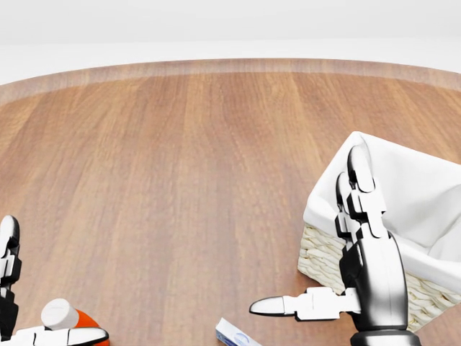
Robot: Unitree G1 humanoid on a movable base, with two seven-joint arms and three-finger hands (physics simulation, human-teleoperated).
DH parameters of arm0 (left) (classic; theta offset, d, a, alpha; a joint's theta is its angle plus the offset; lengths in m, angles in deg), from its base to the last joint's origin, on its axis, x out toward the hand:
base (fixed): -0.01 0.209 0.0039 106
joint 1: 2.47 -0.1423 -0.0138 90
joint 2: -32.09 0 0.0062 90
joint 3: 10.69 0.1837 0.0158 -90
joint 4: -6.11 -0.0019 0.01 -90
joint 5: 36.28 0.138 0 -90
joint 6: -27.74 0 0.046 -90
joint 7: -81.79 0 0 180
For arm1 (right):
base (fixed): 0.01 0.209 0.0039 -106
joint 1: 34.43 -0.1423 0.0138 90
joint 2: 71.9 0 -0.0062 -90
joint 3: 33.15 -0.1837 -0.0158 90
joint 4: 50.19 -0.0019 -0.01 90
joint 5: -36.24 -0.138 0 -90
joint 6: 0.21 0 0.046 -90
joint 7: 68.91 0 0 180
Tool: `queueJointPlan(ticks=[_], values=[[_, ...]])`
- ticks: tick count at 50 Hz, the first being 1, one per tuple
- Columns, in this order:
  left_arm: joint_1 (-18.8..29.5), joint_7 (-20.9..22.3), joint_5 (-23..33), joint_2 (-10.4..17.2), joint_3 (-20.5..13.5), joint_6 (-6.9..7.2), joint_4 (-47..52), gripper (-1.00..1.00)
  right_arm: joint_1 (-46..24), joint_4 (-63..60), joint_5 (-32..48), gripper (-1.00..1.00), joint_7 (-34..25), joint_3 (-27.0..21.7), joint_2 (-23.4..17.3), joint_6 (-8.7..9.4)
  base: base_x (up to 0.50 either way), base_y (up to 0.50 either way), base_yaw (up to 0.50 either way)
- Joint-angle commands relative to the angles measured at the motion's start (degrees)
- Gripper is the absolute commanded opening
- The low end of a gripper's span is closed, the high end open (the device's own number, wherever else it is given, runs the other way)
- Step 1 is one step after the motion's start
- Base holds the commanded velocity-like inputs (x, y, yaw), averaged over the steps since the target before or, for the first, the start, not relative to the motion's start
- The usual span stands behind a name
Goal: Pick up the ketchup, and put it in the basket.
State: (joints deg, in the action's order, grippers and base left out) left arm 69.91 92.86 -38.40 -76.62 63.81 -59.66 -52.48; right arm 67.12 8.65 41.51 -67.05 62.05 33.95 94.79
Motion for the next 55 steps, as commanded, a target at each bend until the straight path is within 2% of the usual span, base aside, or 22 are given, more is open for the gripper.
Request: queueJointPlan(ticks=[1,4,5,8,30,34,35,42,43,44,55], values=[[0.9,0.9,2.0,0.2,-4.2,-4.55,-7.5,1.0,0.0,0.1,0.0,1.0,0.0,0.1,-0.1,0.0,0.0,0.0,0.0],[1.5,0.6,2.1,0.6,-4.6,-5.81,-9.7,1.0,-0.1,0.0,0.1,1.0,0.0,0.1,0.0,0.0,0.0,0.0,0.0],[1.9,0.2,2.5,0.9,-4.8,-6.7,-11.4,1.0,-0.1,0.4,0.1,1.0,0.0,0.1,-0.1,0.0,0.0,0.0,0.0],[2.6,-0.3,2.6,1.6,-5.1,-7.6,-13.9,1.0,-0.1,0.3,0.1,1.0,0.0,0.0,0.0,0.0,0.0,0.0,0.0],[7.8,-5.1,3.4,6.3,-3.5,-7.6,-33.3,1.0,-0.1,0.4,0.3,1.0,-0.1,-0.1,0.0,0.0,0.0,0.0,0.0],[9.2,-6.4,3.7,7.4,-2.9,-7.6,-38.3,1.0,-0.2,0.7,0.4,1.0,0.0,0.0,0.0,0.0,0.0,0.0,0.0],[10.6,-7.2,3.9,8.2,-2.9,-7.6,-42.8,1.0,-0.2,0.7,0.4,1.0,0.0,0.0,0.0,0.0,0.0,0.0,0.0],[12.4,-9.0,3.5,9.8,-1.5,-7.6,-48.9,1.0,-0.2,0.9,0.5,1.0,0.1,0.1,0.0,0.0,0.0,0.0,0.0],[17.7,-11.4,5.5,10.8,-0.4,-7.6,-64.4,1.0,0.0,0.3,0.9,1.0,0.2,0.5,0.0,0.0,0.0,0.0,0.0],[18.6,-12.1,5.1,11.5,0.4,-7.6,-67.2,1.0,0.0,0.3,0.9,1.0,0.2,0.6,0.0,0.0,0.0,0.0,0.0],[18.8,-13.4,3.7,12.7,2.5,-7.6,-68.3,1.0,0.0,0.2,0.9,1.0,0.3,0.6,-0.1,0.0,0.0,0.0,0.0]])
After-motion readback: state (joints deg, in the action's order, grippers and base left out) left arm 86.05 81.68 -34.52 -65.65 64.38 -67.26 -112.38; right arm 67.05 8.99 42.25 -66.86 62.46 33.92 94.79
